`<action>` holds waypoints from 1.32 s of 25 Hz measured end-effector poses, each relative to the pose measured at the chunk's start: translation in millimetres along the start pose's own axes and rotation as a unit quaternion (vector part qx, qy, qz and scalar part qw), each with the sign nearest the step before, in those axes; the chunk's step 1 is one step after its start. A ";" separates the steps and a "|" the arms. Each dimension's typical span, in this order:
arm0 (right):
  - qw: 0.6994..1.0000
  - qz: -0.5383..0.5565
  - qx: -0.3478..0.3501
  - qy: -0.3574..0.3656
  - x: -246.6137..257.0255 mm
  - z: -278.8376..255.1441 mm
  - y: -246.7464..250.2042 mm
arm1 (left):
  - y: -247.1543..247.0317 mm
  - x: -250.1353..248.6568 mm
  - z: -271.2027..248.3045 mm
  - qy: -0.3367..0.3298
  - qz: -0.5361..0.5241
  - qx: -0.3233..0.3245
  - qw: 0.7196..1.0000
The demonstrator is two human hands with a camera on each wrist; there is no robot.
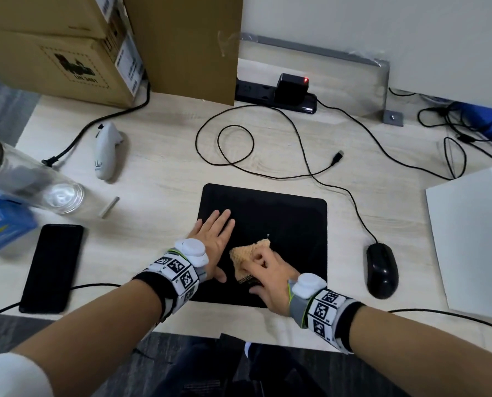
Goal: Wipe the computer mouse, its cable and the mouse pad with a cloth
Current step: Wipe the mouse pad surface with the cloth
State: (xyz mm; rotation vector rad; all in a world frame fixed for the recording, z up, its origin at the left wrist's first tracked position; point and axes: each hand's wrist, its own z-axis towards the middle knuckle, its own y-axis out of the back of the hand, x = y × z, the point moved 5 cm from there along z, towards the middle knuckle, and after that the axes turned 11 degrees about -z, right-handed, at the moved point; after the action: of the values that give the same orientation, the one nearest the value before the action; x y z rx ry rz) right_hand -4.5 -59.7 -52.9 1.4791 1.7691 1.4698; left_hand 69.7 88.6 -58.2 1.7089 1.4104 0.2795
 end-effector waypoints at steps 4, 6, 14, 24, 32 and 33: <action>0.997 0.048 -0.029 0.051 -3.0 17.1 22.3 | 0.6 -0.3 0.1 0.001 0.001 -0.005 1.000; 0.994 0.070 -0.081 -0.010 -24.7 49.1 53.9 | 0.8 0.2 0.5 0.000 0.000 -0.007 1.000; 0.981 -0.010 -0.037 -0.190 -61.4 94.9 57.8 | 1.0 -0.4 3.1 0.010 0.017 0.000 1.000; 0.995 0.002 0.012 0.096 26.8 -40.2 11.2 | 2.0 -2.9 0.0 0.022 0.017 0.008 1.000; 0.969 -0.028 -0.038 -0.244 -110.9 75.5 92.2 | -5.3 -40.5 12.0 0.014 0.022 0.030 0.999; 0.968 -0.013 -0.022 -0.250 -110.0 79.6 81.6 | -7.5 -40.7 13.1 0.020 0.024 0.028 0.999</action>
State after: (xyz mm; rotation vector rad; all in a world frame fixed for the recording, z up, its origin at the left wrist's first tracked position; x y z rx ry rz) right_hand 137.0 -130.4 -43.1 1.6182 1.4305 0.9942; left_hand 59.6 46.4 -57.4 1.7939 1.4196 0.3051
